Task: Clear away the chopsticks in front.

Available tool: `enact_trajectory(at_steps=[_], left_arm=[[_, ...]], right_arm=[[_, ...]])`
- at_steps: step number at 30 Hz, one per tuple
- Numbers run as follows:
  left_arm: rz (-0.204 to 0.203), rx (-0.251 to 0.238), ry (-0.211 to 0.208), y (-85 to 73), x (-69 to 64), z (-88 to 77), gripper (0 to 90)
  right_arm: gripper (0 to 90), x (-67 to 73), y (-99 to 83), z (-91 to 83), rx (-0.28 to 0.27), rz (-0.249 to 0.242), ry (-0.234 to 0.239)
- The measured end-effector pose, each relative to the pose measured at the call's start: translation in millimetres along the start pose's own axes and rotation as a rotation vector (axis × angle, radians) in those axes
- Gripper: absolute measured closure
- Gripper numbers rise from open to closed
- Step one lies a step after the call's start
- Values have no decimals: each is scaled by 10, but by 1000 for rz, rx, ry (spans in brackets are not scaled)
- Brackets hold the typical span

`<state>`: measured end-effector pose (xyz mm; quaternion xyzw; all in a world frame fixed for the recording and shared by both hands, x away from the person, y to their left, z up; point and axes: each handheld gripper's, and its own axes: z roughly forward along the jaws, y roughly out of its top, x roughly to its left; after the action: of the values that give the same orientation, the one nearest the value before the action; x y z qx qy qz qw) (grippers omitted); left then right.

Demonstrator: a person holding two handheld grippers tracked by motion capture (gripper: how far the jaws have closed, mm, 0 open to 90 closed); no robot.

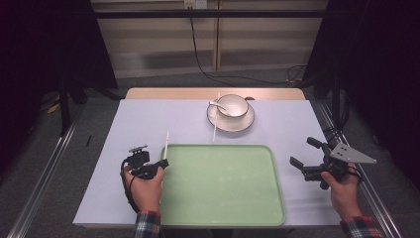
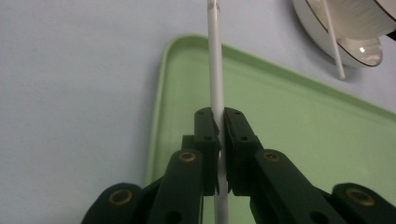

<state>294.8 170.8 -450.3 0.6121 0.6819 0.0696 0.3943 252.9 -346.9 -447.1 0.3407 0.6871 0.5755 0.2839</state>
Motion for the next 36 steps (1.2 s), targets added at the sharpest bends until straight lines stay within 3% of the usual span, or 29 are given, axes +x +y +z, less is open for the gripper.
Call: enact_trajectory(at_steps=[4, 12, 15, 17, 29, 30, 34, 36], left_arm=[[-5, 8, -17, -33, -4, -14, 853], [19, 16, -2, -111, -17, -43, 853], [3, 17, -14, -126, -9, -66, 853], [26, 30, -13, -135, -11, -87, 853], [4, 49, -26, -182, -6, -58, 852], [22, 54, -13, -189, 4, -56, 853], [-8, 54, -18, -210, 29, -44, 852], [-2, 63, -12, -229, 54, -52, 852]], right_arm=[[17, 2, 3, -2, 1, 0, -2], [17, 1, 4, -4, 2, -3, -5], [18, -4, 4, -5, 7, -8, -5], [18, -16, 6, -7, 0, -14, -7], [18, -5, 11, -8, -1, -7, -7], [18, -6, 11, -6, -1, -9, -9], [18, -3, 9, -3, 2, -12, -7], [18, -2, 12, 1, -1, -14, -2]])
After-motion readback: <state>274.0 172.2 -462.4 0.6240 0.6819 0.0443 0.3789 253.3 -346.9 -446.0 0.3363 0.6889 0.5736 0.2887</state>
